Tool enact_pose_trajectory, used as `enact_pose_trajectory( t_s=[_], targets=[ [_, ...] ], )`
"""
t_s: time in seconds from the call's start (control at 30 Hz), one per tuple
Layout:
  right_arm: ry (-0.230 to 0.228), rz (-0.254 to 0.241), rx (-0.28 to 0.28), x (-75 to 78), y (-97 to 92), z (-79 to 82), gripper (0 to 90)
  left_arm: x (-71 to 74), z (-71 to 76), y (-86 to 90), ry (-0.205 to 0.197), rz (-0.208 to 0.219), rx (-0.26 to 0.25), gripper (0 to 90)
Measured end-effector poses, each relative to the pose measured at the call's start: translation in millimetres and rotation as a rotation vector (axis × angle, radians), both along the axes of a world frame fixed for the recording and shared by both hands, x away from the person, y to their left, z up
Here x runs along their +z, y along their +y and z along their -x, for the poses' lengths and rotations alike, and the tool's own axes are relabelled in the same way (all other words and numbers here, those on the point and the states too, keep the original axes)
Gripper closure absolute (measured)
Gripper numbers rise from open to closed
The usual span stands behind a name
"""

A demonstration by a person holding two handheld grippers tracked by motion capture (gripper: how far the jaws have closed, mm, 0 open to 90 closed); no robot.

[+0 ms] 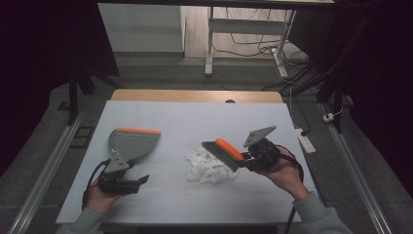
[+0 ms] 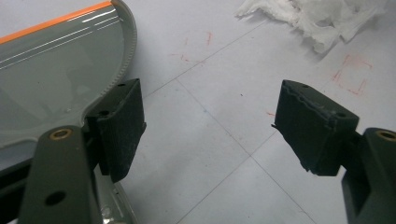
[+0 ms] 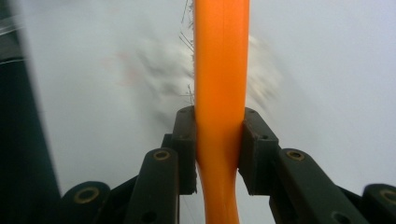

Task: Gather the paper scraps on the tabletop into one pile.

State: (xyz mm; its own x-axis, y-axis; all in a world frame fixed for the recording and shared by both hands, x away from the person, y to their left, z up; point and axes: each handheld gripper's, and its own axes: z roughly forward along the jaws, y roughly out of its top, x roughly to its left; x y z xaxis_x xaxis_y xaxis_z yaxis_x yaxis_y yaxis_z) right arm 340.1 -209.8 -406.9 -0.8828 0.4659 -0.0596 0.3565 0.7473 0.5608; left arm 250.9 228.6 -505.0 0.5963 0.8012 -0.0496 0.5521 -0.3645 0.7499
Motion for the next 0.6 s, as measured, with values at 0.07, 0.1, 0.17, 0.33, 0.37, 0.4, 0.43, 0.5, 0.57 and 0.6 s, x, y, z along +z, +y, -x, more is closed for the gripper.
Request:
enact_pose_trajectory(
  t_s=[0.07, 0.1, 0.17, 0.33, 0.37, 0.4, 0.43, 0.5, 0.57, 0.6],
  targets=[
    [0.021, 0.02, -0.122, -5.5, -11.1, -0.9, 70.4, 0.2, 0.1, 0.0, 0.0, 0.001, -0.001, 25.1],
    [0.05, 0.016, -0.19, -10.1, -17.4, -2.0, 70.4, 0.4, 0.2, -0.1, -0.001, 0.002, -0.002, 25.2],
    [0.106, 0.01, -0.305, -22.0, -27.8, -3.9, 70.5, 0.7, 0.4, 0.1, -0.003, 0.005, -0.002, 25.2],
    [0.168, 0.007, -0.394, -41.1, -34.3, -5.7, 70.5, 0.7, 0.1, -0.4, -0.003, 0.005, -0.005, 25.2],
    [0.172, 0.003, -0.394, -41.0, -32.4, -6.6, 70.5, 0.7, -0.1, -0.6, -0.003, 0.004, -0.006, 25.2],
    [0.17, 0.011, -0.389, -41.5, -29.0, -7.5, 70.5, 0.6, -0.2, -0.9, -0.002, 0.003, -0.007, 25.1],
    [0.167, 0.009, -0.38, -42.3, -25.4, -9.0, 70.5, 0.6, -0.1, -1.2, -0.002, 0.003, -0.008, 25.2],
    [0.171, 0.001, -0.367, -43.5, -15.7, -13.1, 70.5, 0.7, 0.1, -1.6, -0.003, 0.002, -0.008, 25.2],
    [0.164, -0.009, -0.348, -45.4, -4.4, -17.1, 70.5, 0.9, 0.3, -1.5, -0.002, 0.0, -0.008, 25.2],
    [0.167, -0.019, -0.337, -46.4, 1.2, -19.0, 70.5, 0.9, 0.4, -1.4, -0.002, 0.0, -0.007, 25.2]
  ],
)
